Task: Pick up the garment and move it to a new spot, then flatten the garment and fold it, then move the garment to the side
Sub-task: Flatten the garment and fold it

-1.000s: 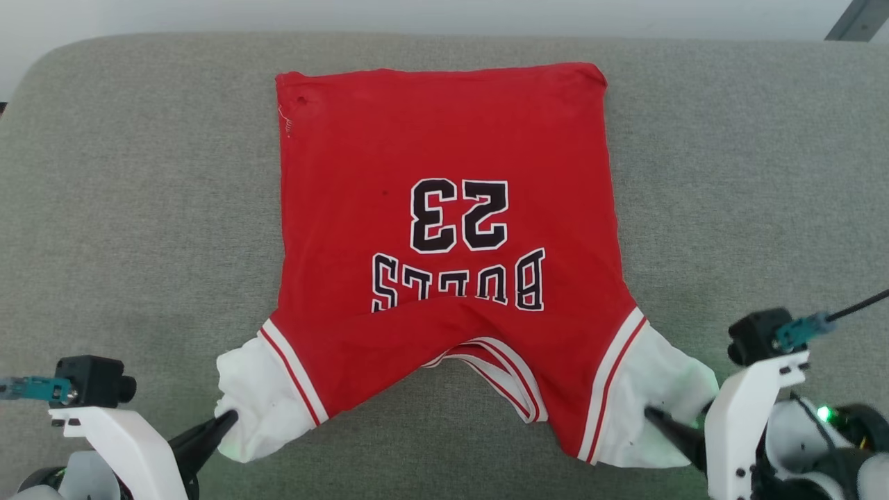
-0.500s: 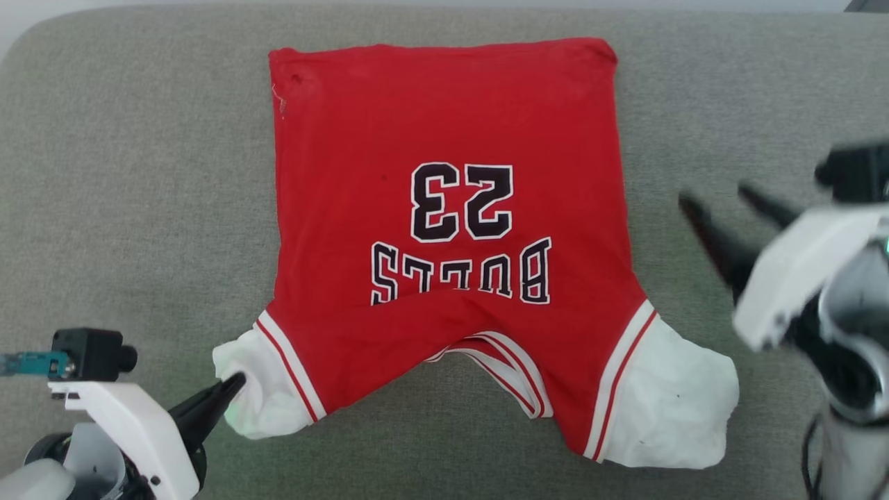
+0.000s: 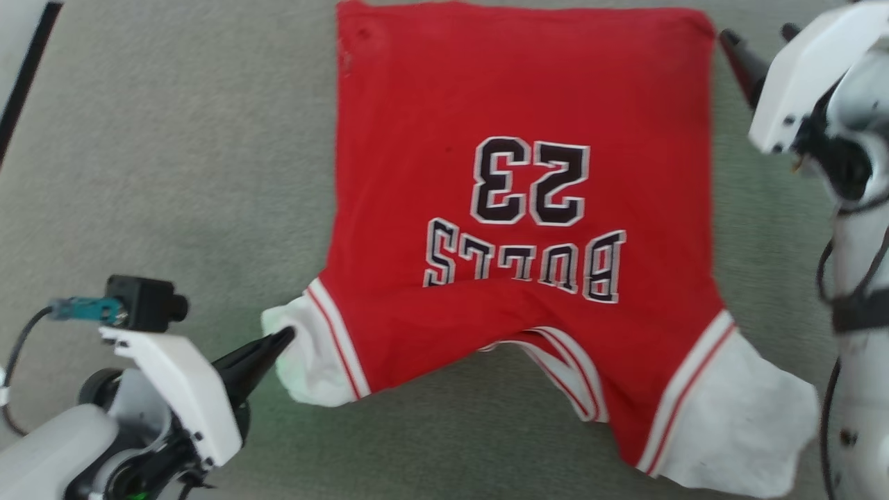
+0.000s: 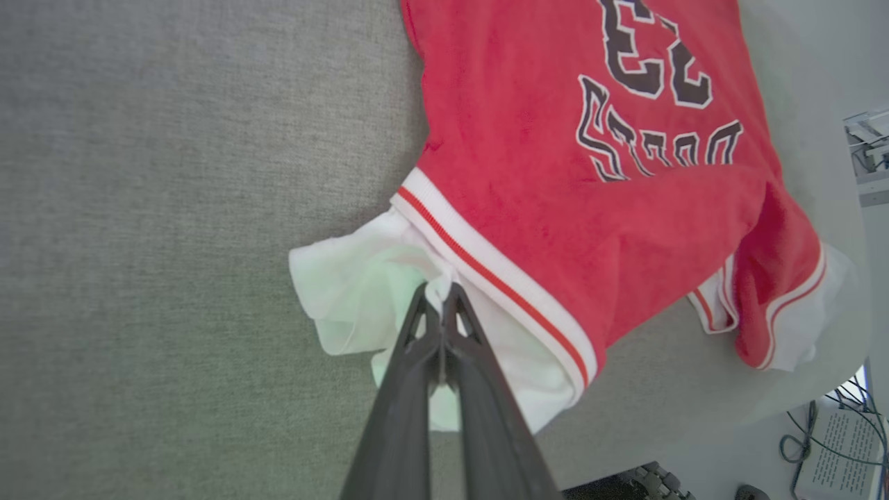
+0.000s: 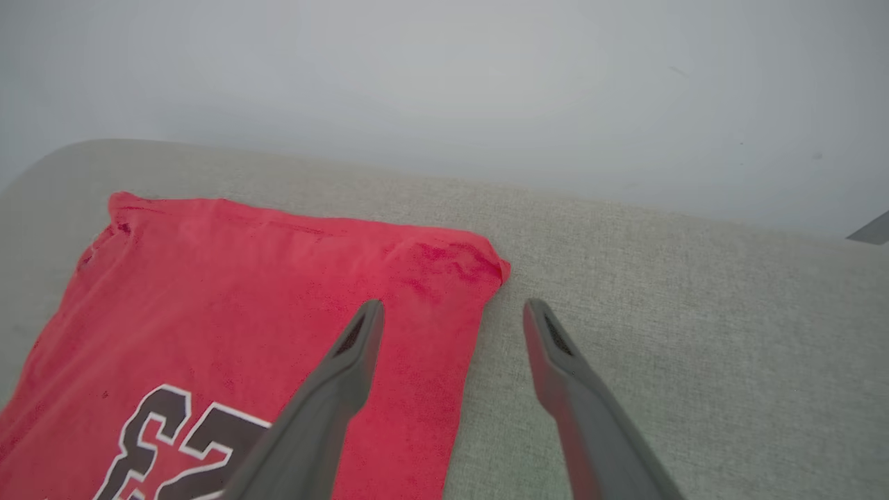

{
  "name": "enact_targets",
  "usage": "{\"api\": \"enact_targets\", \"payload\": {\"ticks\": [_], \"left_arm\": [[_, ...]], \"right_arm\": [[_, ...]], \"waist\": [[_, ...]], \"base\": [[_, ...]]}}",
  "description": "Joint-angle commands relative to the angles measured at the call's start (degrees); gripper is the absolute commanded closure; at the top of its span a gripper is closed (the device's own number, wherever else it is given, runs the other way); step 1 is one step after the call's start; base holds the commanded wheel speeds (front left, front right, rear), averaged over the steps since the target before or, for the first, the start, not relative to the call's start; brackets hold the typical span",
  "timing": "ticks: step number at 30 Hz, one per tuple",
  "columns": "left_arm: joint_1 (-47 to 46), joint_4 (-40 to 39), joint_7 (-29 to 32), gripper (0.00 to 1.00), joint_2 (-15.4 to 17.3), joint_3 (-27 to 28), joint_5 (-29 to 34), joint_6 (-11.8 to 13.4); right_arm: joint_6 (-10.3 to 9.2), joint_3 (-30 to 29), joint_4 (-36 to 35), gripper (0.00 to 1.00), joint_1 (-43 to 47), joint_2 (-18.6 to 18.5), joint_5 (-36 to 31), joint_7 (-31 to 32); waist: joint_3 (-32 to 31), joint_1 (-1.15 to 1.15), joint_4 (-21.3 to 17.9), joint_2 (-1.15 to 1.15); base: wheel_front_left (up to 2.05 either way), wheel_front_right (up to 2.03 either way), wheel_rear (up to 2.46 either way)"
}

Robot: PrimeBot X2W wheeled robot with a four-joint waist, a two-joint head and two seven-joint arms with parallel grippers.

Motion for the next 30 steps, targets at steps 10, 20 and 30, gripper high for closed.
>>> {"api": "enact_targets", "payload": {"ticks": [10, 20, 30], "left_arm": [[-4.95, 5.18, 2.54, 1.00, -6.08, -1.94, 2.60, -4.08], [-7.52, 9.65, 3.90, 1.00, -10.09, -3.03, 3.59, -7.23], [-7.31, 11.68, 2.84, 1.00, -9.82, -1.92, 2.43, -7.87]], "right_arm": [[-0.02, -5.86, 23.52, 0.00, -13.32, -2.85, -8.41, 4.02], [-0.16, -17.18, 39.47, 0.00, -14.98, -3.32, -21.30, 15.44], [-0.14, -17.36, 38.85, 1.00, -15.99, -2.49, -25.91, 12.20]], "waist": [[4.54, 0.00, 8.08, 0.00], [6.25, 0.00, 11.90, 0.00], [5.01, 0.00, 9.90, 0.00]], "base": [[0.00, 0.00, 0.00], [0.00, 0.00, 0.00], [0.00, 0.00, 0.00]]}}
